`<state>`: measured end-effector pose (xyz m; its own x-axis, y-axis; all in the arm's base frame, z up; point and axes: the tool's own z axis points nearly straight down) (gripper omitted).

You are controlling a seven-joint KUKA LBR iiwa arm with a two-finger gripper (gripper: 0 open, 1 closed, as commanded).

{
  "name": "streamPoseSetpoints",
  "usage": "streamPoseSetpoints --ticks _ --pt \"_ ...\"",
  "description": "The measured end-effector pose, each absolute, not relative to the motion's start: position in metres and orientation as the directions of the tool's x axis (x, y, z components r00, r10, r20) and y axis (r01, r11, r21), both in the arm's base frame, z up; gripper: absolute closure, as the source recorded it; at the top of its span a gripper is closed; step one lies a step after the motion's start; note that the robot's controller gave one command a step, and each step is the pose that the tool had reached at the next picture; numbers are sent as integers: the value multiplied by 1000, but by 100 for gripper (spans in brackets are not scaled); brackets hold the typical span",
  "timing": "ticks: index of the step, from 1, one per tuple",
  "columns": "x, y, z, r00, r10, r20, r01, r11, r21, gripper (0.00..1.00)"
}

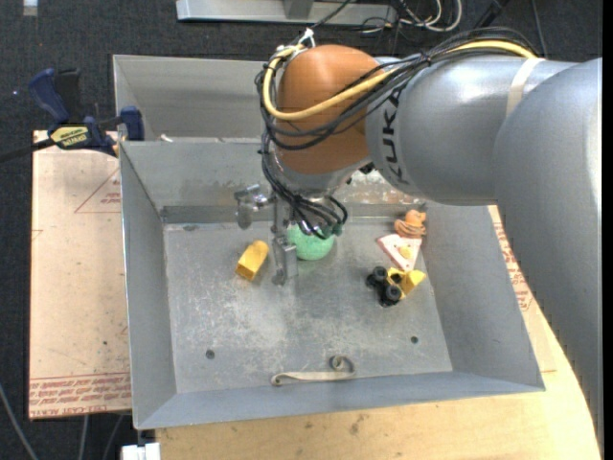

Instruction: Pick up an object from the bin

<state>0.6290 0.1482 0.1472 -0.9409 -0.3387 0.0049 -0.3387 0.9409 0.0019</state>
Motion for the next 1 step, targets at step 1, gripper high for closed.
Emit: streamPoseSetpoints --ticks 1 --pt "637 143 115 -847 -532 -5 -532 847 0 0"
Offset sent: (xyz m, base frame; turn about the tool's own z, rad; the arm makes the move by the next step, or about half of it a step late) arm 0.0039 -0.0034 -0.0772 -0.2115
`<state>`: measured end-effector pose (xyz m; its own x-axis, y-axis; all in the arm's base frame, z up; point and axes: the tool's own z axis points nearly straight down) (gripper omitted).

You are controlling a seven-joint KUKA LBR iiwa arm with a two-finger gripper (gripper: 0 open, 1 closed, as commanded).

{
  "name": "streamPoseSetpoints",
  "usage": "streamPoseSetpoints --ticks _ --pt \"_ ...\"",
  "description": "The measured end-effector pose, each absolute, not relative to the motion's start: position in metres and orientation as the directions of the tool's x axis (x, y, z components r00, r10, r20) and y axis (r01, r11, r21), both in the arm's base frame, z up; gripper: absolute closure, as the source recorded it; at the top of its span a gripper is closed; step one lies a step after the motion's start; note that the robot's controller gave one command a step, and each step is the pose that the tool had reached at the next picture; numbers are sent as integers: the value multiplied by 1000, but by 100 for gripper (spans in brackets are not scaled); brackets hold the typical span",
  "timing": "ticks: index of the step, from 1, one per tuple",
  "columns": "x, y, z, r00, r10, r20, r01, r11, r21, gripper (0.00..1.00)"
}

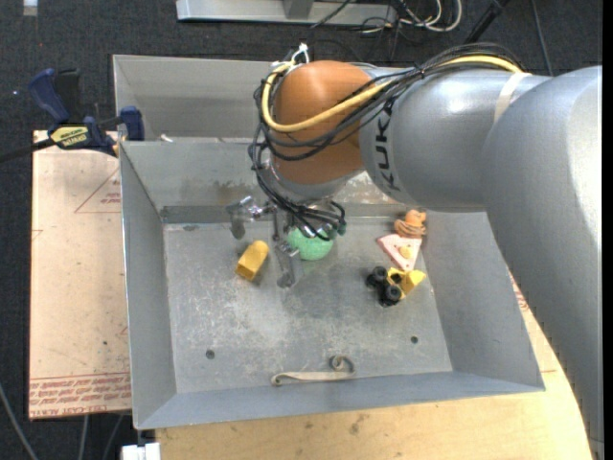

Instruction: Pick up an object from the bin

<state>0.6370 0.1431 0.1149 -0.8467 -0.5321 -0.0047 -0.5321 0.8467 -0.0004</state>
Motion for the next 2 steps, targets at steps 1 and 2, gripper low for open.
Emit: streamPoseSetpoints --ticks 1,2 --pt "633 145 68 -849 -528 0 -528 849 2 0" --pt "637 142 71 -765 -644 -5 -644 765 1 100"
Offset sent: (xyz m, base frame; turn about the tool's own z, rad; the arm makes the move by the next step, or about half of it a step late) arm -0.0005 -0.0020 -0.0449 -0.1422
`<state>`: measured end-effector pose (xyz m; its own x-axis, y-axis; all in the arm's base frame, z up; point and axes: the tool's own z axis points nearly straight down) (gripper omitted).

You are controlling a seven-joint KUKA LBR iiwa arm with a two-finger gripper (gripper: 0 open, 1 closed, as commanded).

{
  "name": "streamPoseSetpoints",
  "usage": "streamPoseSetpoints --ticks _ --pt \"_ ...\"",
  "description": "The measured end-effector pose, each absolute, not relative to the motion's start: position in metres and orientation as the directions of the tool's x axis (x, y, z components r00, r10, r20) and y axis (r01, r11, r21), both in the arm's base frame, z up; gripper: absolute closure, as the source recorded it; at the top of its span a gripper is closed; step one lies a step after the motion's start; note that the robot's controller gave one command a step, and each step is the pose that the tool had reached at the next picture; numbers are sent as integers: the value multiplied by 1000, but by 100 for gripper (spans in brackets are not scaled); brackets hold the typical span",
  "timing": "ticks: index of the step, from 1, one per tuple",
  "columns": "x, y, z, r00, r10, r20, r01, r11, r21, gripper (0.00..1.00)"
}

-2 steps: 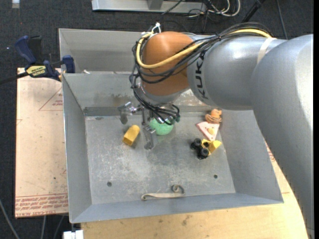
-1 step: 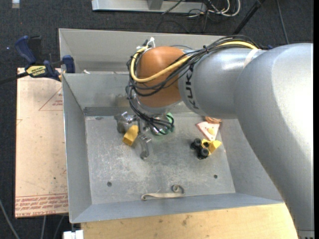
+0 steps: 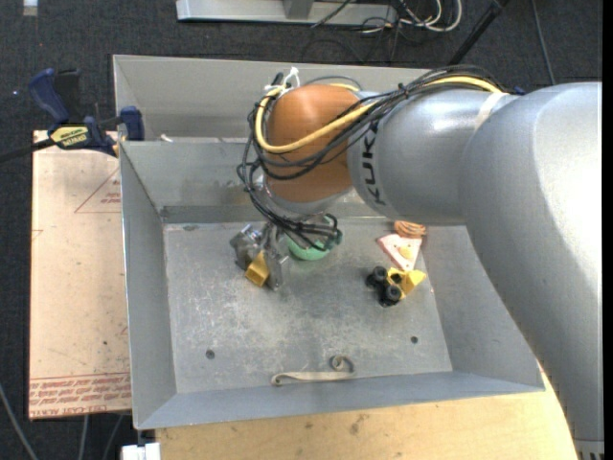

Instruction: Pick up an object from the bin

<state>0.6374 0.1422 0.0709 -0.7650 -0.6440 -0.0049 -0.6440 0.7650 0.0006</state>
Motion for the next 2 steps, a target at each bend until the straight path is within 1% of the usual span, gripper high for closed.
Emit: streamPoseSetpoints --ticks 2 --pt "636 142 73 -765 -644 -3 -644 765 2 100"
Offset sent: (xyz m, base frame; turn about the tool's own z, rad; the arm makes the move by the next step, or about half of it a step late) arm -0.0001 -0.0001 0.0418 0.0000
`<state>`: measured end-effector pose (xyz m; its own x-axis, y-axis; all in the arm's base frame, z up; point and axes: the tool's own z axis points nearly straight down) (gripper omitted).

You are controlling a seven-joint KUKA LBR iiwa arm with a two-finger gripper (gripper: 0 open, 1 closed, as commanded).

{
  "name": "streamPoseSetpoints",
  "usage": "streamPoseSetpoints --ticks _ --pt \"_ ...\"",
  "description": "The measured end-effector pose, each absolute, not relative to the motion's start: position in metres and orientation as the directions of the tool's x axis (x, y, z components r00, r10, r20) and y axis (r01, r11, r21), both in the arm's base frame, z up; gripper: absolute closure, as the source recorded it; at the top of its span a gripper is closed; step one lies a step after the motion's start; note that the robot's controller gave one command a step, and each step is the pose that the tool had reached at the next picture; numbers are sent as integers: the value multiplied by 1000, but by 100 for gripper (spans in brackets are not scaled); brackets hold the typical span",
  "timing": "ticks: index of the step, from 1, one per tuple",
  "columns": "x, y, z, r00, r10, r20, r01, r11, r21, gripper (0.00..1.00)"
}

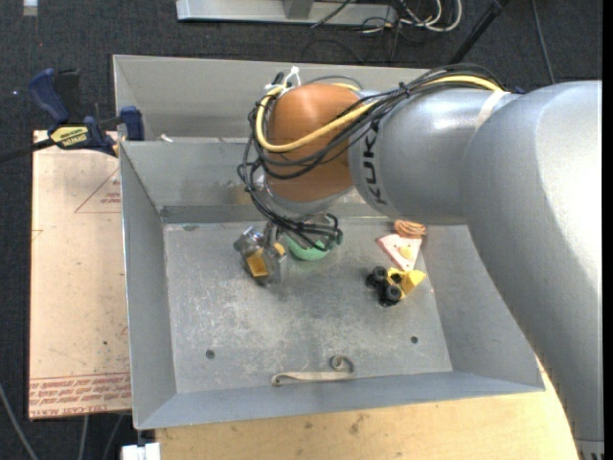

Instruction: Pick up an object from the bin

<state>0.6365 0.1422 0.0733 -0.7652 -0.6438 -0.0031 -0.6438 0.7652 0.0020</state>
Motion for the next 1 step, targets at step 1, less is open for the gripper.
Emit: streamPoseSetpoints --ticks 1 --pt "634 142 88 -765 -644 5 -644 765 6 100"
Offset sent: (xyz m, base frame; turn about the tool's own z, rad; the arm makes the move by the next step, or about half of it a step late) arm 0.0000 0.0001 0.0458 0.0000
